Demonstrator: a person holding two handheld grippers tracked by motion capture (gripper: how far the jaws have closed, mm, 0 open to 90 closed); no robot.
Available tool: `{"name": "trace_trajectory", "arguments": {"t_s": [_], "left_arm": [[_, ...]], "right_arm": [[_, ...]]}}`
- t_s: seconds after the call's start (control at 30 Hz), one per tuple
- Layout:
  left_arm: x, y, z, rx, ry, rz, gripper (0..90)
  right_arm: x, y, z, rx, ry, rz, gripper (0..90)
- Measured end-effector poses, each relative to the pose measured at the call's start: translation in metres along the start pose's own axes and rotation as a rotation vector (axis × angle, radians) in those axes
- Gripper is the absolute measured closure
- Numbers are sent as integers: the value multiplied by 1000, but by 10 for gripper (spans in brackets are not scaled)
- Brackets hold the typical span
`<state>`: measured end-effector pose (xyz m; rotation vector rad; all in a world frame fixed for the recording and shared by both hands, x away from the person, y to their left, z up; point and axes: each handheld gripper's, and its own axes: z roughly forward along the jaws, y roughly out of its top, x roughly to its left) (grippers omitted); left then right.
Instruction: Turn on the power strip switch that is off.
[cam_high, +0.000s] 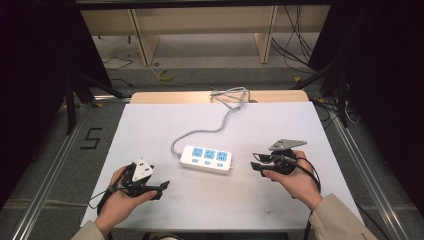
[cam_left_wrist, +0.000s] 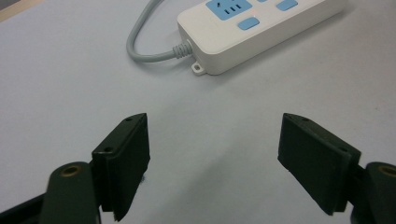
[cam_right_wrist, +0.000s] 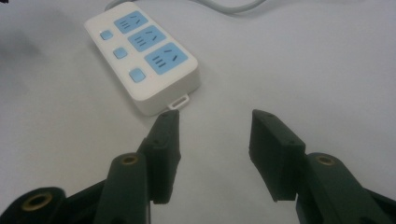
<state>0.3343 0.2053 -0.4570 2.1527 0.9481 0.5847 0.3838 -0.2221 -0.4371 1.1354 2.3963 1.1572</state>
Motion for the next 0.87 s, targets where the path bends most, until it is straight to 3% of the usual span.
{"name": "trace_trajectory", "arguments": {"t_s": [0.43, 0.87], "left_arm": [[0, 0, 0, -2, 1, 2, 247], [-1, 1, 0, 3, -12, 5, 246]], "right_arm": [[-7, -24, -15, -28, 6, -7, 505], [-4, -31, -19, -68, 25, -32, 440]]}}
